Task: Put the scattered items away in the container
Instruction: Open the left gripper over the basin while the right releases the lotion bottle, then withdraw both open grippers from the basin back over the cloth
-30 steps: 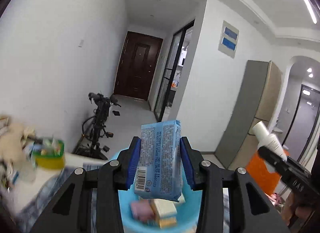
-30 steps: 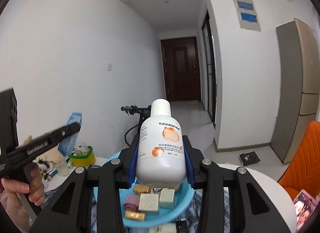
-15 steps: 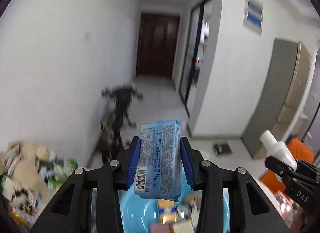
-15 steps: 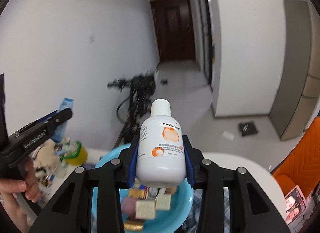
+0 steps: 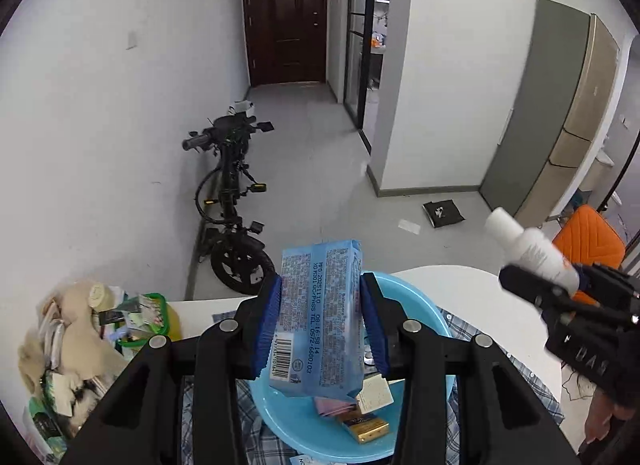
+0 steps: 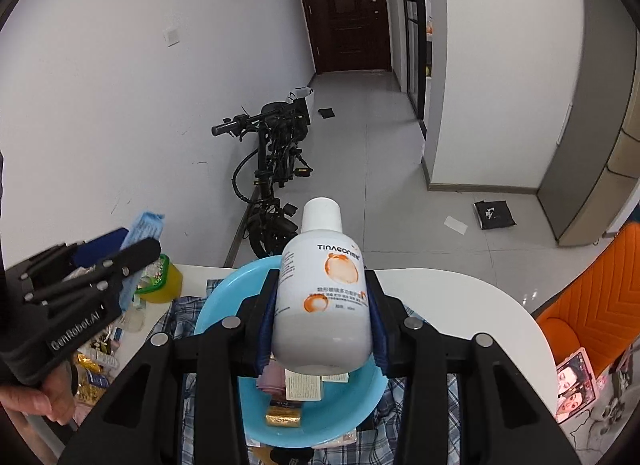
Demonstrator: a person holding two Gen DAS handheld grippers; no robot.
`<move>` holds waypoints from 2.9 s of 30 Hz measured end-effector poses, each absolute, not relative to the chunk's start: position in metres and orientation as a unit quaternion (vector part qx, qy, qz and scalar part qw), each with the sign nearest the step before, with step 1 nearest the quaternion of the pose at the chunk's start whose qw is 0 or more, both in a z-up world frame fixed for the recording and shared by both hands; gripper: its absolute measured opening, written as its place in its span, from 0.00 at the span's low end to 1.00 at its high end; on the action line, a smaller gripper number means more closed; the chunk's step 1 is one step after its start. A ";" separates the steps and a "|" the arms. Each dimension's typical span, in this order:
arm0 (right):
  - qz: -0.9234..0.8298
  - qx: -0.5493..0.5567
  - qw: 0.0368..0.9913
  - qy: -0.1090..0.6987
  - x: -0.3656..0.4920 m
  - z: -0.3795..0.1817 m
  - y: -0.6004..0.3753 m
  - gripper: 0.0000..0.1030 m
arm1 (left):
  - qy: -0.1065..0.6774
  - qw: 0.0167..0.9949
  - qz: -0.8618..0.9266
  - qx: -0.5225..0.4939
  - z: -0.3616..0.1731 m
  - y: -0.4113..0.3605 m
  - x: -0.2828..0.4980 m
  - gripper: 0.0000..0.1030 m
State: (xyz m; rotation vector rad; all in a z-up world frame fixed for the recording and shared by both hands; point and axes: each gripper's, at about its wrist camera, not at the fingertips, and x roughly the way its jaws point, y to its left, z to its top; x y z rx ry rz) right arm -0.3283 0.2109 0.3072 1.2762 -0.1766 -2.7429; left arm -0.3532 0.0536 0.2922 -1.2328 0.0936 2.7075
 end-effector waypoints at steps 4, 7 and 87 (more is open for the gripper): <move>-0.892 0.444 0.060 -0.061 -0.355 0.278 0.216 0.37 | 0.029 0.080 0.891 -0.446 0.251 0.054 -0.372 0.41; -0.878 0.470 0.069 -0.067 -0.367 0.243 0.220 0.37 | 0.025 0.089 0.876 -0.474 0.203 0.057 -0.382 0.41; -0.980 0.190 0.005 0.062 -0.311 0.201 0.194 1.00 | -0.067 0.052 0.978 -0.191 0.177 0.005 -0.346 1.00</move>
